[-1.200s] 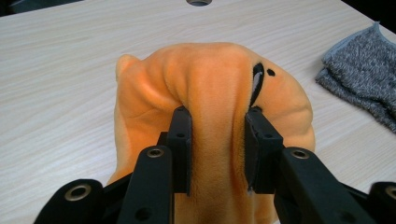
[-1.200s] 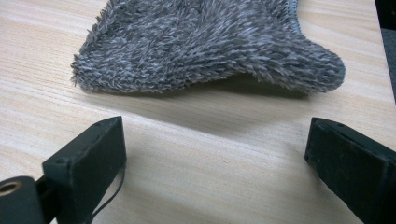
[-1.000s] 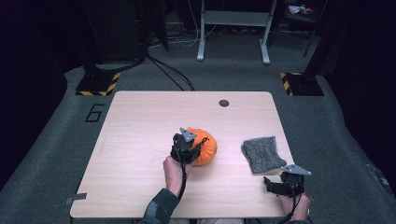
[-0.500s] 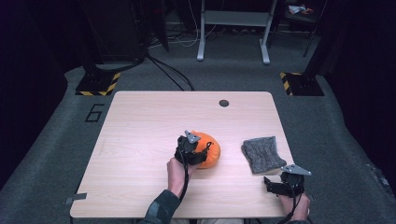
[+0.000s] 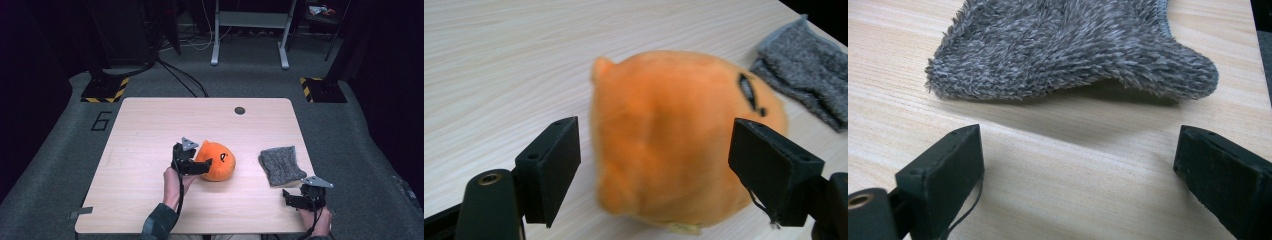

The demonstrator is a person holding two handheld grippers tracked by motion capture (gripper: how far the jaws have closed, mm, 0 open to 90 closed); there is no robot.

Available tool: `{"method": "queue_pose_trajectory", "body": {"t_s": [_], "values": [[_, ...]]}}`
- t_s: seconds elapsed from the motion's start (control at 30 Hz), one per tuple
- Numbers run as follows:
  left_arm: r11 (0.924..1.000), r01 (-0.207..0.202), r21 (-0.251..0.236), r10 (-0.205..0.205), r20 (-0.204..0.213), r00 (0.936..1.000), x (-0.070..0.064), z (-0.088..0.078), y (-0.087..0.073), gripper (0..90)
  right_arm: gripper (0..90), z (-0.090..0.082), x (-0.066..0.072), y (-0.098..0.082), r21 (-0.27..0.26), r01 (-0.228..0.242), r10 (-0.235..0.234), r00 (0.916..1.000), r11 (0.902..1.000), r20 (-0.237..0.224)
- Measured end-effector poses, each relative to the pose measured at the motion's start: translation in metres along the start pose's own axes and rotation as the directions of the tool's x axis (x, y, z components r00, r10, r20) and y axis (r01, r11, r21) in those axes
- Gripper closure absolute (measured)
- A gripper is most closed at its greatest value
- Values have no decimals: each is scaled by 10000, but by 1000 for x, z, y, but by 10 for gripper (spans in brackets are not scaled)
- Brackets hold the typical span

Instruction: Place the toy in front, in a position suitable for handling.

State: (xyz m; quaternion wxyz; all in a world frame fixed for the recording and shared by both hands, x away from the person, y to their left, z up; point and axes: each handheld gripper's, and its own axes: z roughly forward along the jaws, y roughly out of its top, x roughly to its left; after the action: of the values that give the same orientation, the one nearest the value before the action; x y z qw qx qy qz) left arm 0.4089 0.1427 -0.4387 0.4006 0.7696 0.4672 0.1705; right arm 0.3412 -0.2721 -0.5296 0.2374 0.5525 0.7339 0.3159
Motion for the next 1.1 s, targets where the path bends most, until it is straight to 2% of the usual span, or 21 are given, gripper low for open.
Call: {"method": "queue_pose_trajectory", "body": {"t_s": [0.07,0.13,0.17,0.3,0.33,0.43,0.47,0.5,0.57,0.63,0.67,0.7,0.83,0.9,1.1], "values": [[9999,102,32,-102,43,9999,10,-2,-3,213,52,0,0,0,7,-2,2,10000,10000,5],[9999,-77,118,75,165,9998,19,-5,-6,232,52,0,0,0,6,-1,1,10000,10000,3],[9998,-38,179,35,160,9999,23,-5,-8,241,52,0,0,0,5,-2,2,10000,10000,5],[9997,55,235,-64,386,9992,30,-4,-14,249,52,0,0,0,9,-6,6,10000,10000,8],[9995,7,313,-26,600,9982,34,-3,-17,252,52,0,0,0,7,-4,4,10000,10000,6],[9992,53,385,-86,876,9961,38,1,-22,271,52,0,0,0,8,-9,9,10000,10000,12],[9990,166,424,-205,947,9953,39,2,-23,282,52,0,0,0,9,-13,13,10000,10000,14],[9990,106,445,-147,933,9955,40,3,-24,290,52,0,0,0,12,-1,1,10000,10000,11],[9981,123,604,-191,1142,9933,41,6,-26,318,52,0,0,0,10,-9,9,10000,10000,21],[9980,166,611,-236,1149,9931,41,8,-27,347,52,0,0,0,16,-1,1,10000,10000,19],[9977,59,669,-149,1347,9908,43,10,-29,362,52,0,0,0,15,4,-4,10000,10000,18],[9974,227,679,-317,1344,9904,43,11,-30,366,52,0,0,0,15,-1,1,10000,10000,24],[9975,277,644,-372,1511,9878,43,13,-30,410,52,0,0,0,5,35,-35,10000,10000,20],[9984,161,550,-242,1514,9882,42,13,-30,442,52,0,0,0,7,-2,2,10000,10000,31],[9976,-244,653,133,1639,9864,35,14,-29,623,52,0,0,0,-13,-36,36,10000,10000,69]]}}
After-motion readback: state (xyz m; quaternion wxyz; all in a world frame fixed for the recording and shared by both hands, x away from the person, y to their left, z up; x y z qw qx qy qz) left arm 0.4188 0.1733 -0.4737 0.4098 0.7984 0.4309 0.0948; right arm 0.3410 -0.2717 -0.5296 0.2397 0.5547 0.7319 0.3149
